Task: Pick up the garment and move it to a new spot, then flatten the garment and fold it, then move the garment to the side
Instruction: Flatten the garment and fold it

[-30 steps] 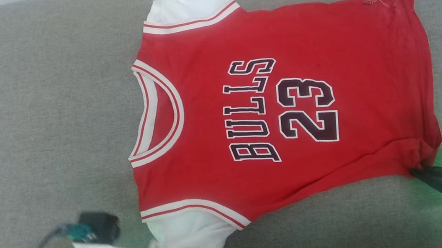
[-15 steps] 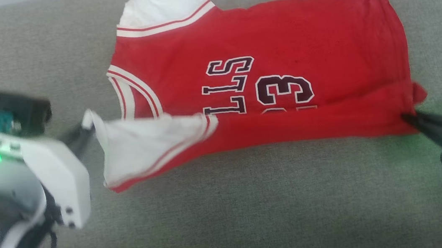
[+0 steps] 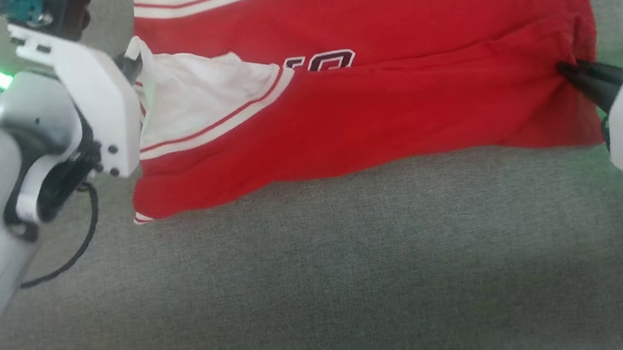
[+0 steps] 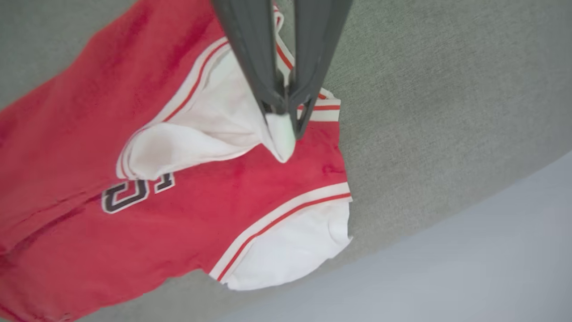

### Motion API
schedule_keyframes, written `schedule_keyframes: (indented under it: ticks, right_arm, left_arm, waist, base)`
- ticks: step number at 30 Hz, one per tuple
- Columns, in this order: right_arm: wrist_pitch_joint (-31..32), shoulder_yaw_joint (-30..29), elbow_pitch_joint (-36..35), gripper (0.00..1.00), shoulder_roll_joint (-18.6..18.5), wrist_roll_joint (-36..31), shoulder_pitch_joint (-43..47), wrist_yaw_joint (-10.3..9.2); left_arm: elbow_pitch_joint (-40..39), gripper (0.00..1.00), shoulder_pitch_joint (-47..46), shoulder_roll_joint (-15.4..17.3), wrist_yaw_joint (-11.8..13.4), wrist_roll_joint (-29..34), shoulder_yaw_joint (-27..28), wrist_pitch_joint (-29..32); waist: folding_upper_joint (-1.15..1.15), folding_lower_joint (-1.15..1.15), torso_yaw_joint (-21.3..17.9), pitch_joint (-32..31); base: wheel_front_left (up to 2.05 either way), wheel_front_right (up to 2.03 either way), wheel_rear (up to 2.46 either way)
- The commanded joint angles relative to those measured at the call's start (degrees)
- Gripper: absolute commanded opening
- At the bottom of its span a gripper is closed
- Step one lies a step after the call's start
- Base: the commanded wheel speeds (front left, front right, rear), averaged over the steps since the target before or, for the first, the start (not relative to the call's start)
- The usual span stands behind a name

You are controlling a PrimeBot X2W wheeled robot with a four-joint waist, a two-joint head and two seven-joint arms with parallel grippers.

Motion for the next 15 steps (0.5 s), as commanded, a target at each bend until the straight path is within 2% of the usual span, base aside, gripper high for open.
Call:
schedule_keyframes:
  ticks: [1,8,14,15]
  right_arm:
    - [-0.3,0.7,1.3,0.0,0.6,0.1,-1.7,-0.1]
    - [1.4,7.2,8.0,0.0,2.5,1.7,-6.9,-0.1]
    - [3.7,11.4,11.0,0.0,3.1,3.7,-9.2,-0.09]
    - [3.9,12.1,11.2,0.0,3.1,3.9,-9.6,-0.1]
  left_arm:
    - [2.9,0.0,-1.3,-1.1,-0.8,0.5,-0.4,-0.1]
    - [16.7,0.0,-3.5,-6.6,-3.3,-1.9,-1.6,0.5]
    - [23.8,0.0,-3.6,-9.2,-4.2,-3.3,-2.7,2.1]
    - [24.9,0.06,-3.8,-9.4,-4.4,-3.1,-2.9,2.4]
  waist:
    - [0.0,0.0,0.1,1.4]
    - [0.0,0.0,0.1,3.8]
    - [0.0,0.0,0.3,4.0]
    - [0.0,0.0,0.3,4.0]
  base:
    - [0.0,0.0,0.0]
    - [0.0,0.0,0.0]
    - [0.0,0.0,0.0]
    - [0.0,0.0,0.0]
